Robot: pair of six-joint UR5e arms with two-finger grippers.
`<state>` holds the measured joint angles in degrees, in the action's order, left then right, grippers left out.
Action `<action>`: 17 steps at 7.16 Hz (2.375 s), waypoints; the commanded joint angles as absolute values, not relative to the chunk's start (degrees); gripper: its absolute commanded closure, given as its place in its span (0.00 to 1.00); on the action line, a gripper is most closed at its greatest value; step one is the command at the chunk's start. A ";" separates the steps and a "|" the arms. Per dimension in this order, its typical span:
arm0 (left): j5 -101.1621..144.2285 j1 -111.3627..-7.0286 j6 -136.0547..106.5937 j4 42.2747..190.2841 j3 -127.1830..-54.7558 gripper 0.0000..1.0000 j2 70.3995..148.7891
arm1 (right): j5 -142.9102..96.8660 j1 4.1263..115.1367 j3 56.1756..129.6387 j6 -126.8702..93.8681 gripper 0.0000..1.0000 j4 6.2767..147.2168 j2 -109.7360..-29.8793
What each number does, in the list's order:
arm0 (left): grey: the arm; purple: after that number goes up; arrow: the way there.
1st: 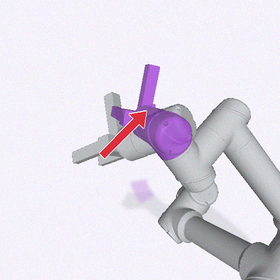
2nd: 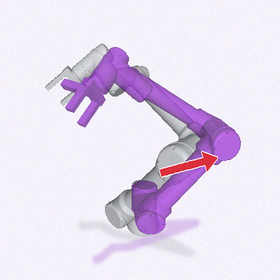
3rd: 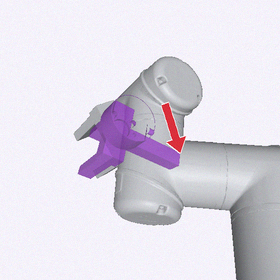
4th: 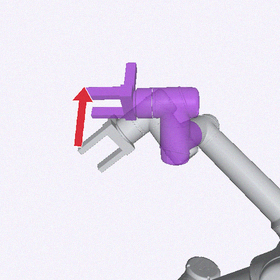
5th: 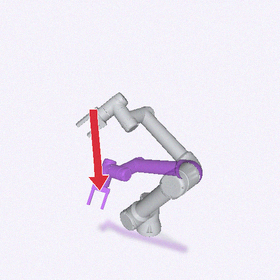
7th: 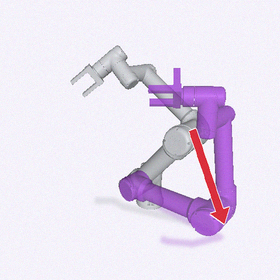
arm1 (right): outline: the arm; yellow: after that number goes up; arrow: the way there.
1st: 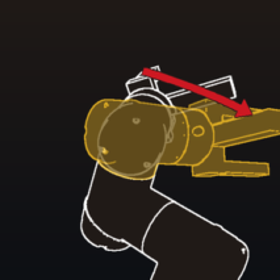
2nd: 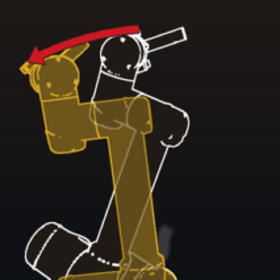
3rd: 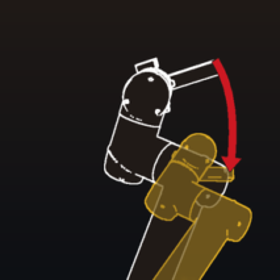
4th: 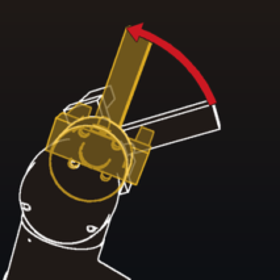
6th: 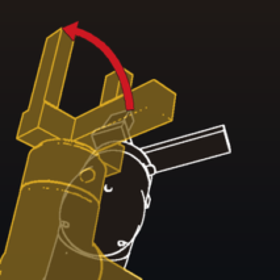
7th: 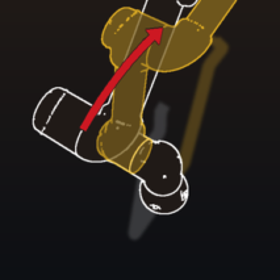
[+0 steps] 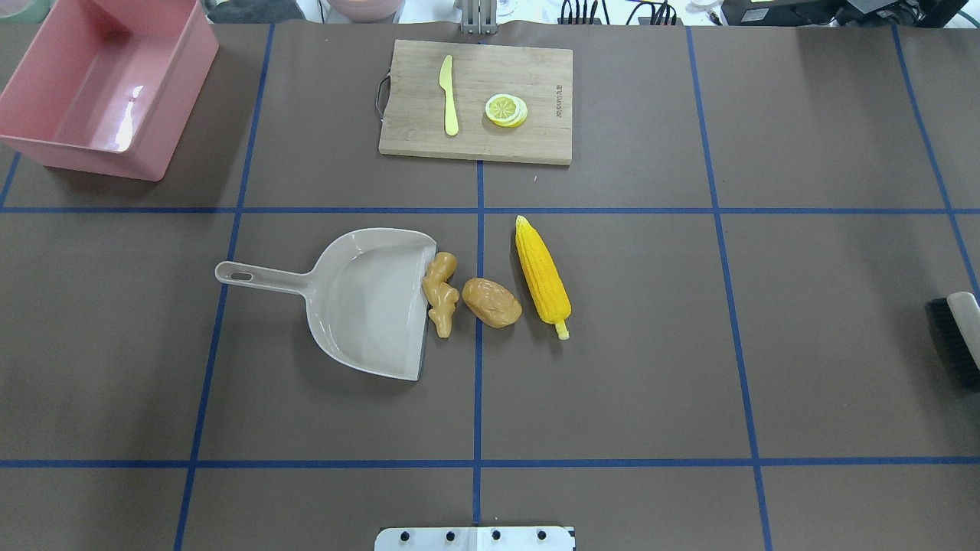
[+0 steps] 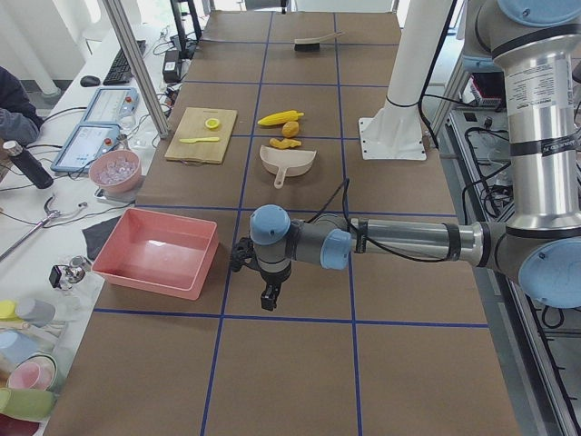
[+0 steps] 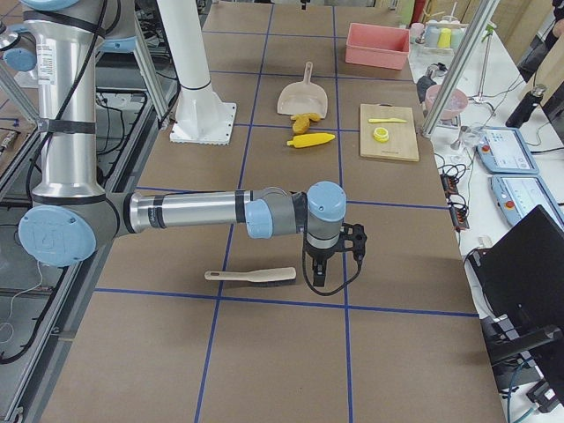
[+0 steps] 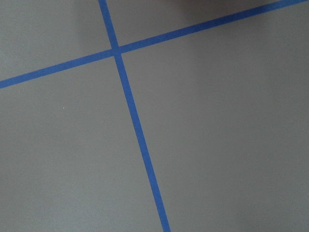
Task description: Sweep and dump trash into bin
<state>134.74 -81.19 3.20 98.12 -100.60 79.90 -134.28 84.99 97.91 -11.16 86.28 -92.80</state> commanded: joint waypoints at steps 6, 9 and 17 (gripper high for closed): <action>135.17 -81.39 2.63 98.87 -98.89 0.01 78.75 | -133.77 84.99 99.23 -10.99 0.00 86.31 -93.87; 134.91 -81.47 0.26 99.93 -98.09 0.01 79.19 | -133.51 85.08 99.32 -11.25 0.00 86.31 -94.13; 138.95 -87.62 0.26 111.98 -89.65 0.01 76.02 | -134.11 86.48 98.44 -10.72 0.00 86.31 -94.84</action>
